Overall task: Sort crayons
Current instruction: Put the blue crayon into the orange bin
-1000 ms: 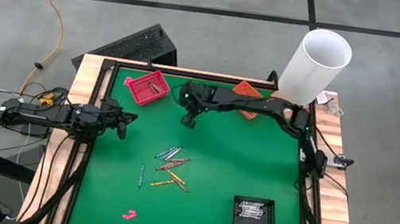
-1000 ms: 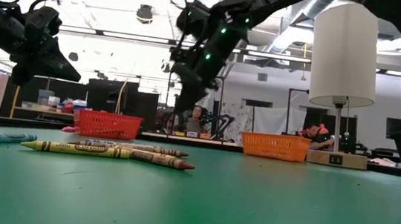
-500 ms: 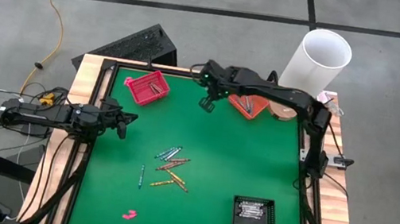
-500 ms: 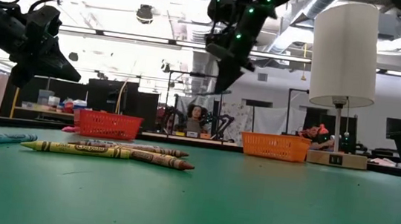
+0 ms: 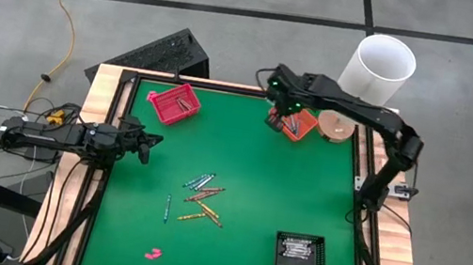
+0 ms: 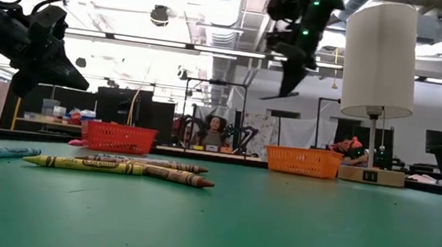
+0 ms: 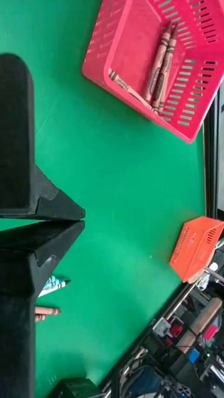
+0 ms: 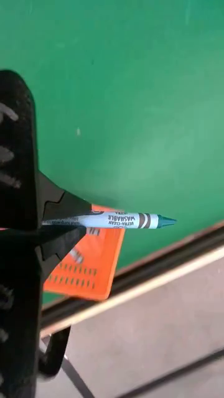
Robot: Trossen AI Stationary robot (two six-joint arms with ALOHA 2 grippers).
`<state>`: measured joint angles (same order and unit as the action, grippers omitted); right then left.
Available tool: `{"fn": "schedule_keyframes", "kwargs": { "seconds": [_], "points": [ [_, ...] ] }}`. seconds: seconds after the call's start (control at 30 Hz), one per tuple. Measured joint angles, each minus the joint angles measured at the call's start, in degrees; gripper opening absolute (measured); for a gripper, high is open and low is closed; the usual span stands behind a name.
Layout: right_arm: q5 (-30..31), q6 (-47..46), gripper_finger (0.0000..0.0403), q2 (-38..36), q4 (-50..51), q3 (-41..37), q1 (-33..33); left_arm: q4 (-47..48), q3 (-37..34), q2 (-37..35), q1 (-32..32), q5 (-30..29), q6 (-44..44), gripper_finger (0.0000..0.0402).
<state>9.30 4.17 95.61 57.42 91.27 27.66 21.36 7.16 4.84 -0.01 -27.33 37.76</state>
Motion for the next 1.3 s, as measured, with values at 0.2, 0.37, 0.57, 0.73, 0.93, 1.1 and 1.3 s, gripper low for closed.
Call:
{"fn": "schedule_keyframes", "kwargs": {
  "seconds": [0.2, 0.37, 0.57, 0.73, 0.93, 1.1, 1.3],
  "points": [
    [-0.45, 0.8, 0.0, -8.6, -5.21, -10.09, 1.02, -0.02, 0.0, 0.0, 0.0, -0.02, 0.0, 0.0],
    [-0.44, -1.35, 0.0, -14.34, -11.3, -17.29, 1.61, 0.0, 0.0, 0.0, -0.02, -0.02, 0.0, 0.0],
    [-0.42, -5.7, 0.0, -17.19, -16.14, -20.71, 2.1, -0.02, 0.0, 0.0, 0.0, -0.44, 0.99, 0.0],
    [-0.35, -10.22, 0.0, -16.92, -18.44, -22.12, 2.13, -0.04, 0.0, 0.0, 0.0, -0.44, 0.91, 0.0],
    [1.52, -12.18, 0.0, -15.43, -19.6, -22.17, 1.24, -0.04, 0.0, 0.0, -0.02, -0.53, -2.03, 0.0],
    [1.42, -13.74, 0.0, -14.51, -19.07, -22.6, 1.75, -0.06, 0.0, 0.02, 0.0, -0.54, -5.5, 0.0],
    [1.46, -15.3, 0.0, -14.26, -20.99, -26.95, 1.99, -0.04, 0.0, 0.01, 0.0, -0.52, -5.7, 0.0]
  ]
}}
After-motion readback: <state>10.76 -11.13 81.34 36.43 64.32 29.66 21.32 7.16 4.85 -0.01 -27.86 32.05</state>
